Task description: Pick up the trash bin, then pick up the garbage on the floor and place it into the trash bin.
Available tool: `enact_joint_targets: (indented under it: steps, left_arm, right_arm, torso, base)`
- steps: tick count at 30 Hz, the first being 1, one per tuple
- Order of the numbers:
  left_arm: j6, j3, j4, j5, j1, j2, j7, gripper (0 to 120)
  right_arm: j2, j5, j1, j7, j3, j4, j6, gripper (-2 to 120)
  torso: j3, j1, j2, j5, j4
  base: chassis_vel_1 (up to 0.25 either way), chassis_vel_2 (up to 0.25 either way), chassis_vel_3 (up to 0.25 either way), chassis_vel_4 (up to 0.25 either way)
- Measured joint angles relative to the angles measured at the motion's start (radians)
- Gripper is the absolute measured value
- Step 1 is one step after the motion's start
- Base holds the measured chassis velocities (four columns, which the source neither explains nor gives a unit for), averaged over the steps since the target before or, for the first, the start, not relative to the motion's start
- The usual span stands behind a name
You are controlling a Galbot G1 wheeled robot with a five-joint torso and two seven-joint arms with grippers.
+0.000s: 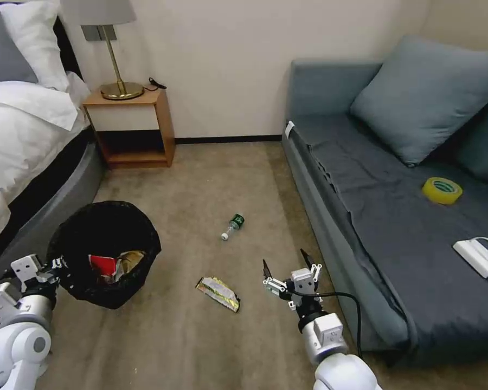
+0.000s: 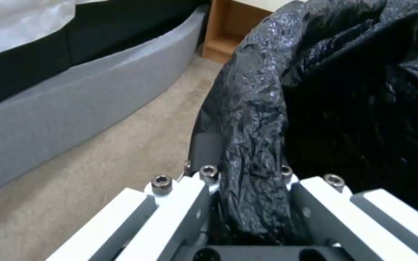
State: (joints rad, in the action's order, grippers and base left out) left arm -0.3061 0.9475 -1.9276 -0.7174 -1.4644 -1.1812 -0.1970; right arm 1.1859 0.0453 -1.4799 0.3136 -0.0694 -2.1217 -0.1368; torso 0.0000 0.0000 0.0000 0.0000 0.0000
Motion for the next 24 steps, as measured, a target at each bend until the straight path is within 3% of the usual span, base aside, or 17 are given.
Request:
enact_joint_targets:
  steps: [14,24]
  left_arm:
    - [0.000,0.006,0.008,0.003,0.000,0.005,0.007,4]
    - [-0.004,0.002,0.015,-0.004,0.002,0.006,0.020,4]
  right_arm:
    - [-0.008,0.003,0.031,-0.006,0.030,0.030,0.002,100]
    - [-0.048,0.068,0.128,-0.036,0.090,0.113,0.041,100]
  torso:
    - [0.000,0.000,0.000,0.0001,0.0001]
    - [0.000,0.000,0.000,0.0001,-0.0001]
  base:
    - [-0.142,0.131,0.136,-0.139]
    - [-0.114,0.127,0.115,-0.128]
